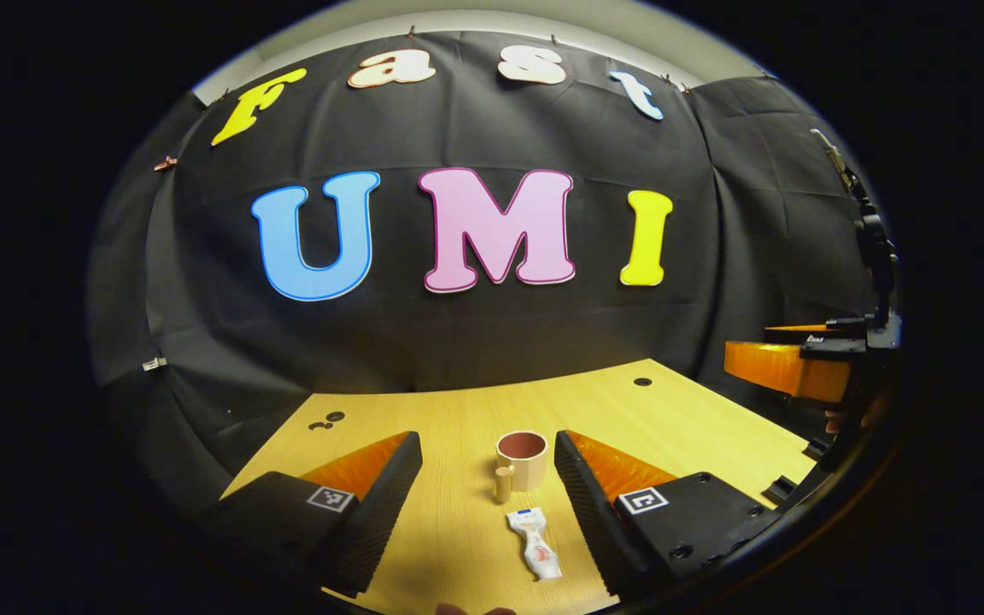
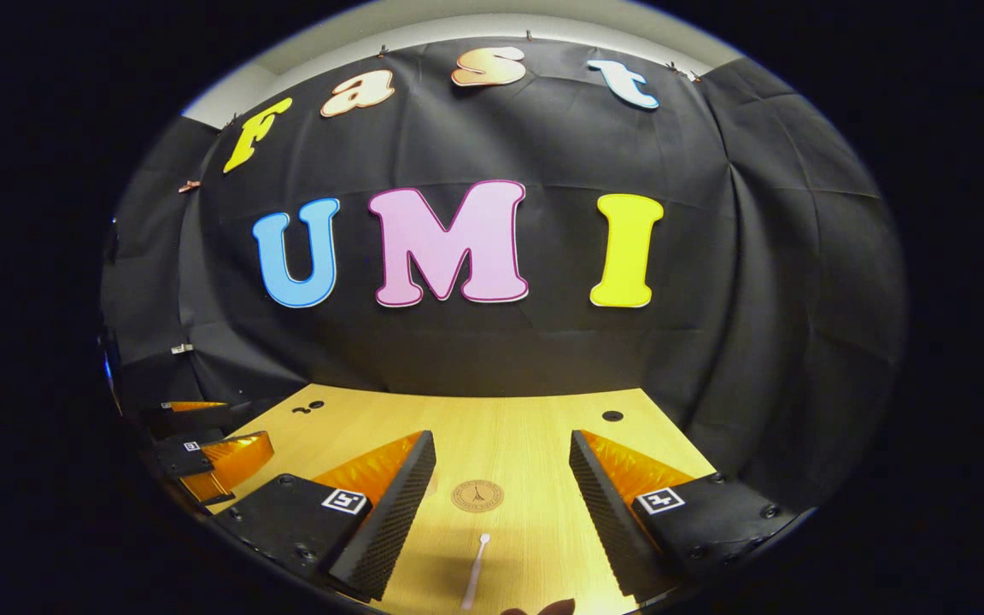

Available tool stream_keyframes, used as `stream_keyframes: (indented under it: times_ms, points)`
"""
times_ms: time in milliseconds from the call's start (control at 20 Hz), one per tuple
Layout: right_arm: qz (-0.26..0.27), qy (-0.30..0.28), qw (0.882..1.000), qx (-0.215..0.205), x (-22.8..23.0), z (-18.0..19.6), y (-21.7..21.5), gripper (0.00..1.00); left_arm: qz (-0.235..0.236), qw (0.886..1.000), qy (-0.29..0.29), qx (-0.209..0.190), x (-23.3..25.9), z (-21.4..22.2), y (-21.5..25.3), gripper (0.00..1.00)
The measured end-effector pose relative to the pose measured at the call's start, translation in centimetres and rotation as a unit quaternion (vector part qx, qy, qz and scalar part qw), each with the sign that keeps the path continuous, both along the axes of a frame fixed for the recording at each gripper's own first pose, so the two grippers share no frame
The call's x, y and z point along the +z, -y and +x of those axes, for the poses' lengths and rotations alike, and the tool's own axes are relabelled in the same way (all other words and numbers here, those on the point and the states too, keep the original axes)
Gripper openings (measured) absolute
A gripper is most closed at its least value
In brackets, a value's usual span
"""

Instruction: Put the toothbrush and toothpaste on the desktop into the cup, then pick up the cup and place it on the coaster on the desktop.

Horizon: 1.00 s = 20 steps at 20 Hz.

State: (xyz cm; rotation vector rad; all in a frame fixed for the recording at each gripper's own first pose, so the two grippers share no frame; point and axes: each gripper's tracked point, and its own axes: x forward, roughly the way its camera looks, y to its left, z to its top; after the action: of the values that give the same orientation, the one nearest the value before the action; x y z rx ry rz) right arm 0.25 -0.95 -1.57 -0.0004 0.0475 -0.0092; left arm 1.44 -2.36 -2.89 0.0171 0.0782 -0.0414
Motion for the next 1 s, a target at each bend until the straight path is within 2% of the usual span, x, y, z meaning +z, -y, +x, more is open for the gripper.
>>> stream_keyframes:
  times_ms: [200,450,600,800,1000]
  points:
    - [-0.004,-0.008,1.0,-0.007,-0.6,-0.1,1.2,0.97,-0.012,0.999,-0.041,-0.014,-3.2,1.5,1.7,0.96]
    - [-0.008,-0.021,1.0,-0.014,-1.3,-0.1,3.2,0.97,-0.001,0.99,-0.137,-0.025,-10.7,4.0,4.1,0.96]
    - [-0.022,-0.035,0.999,-0.017,-2.3,0.1,4.7,0.97,0.015,0.977,-0.208,-0.032,-16.2,5.6,5.4,0.97]
    - [-0.038,-0.049,0.998,-0.015,-3.2,1.3,6.7,0.97,0.018,0.957,-0.29,-0.001,-21.7,7.4,5.2,0.96]
    - [-0.032,-0.062,0.997,-0.015,-3.9,2.6,8.1,0.97,-0.001,0.94,-0.342,0.013,-25.0,8.6,4.8,0.95]
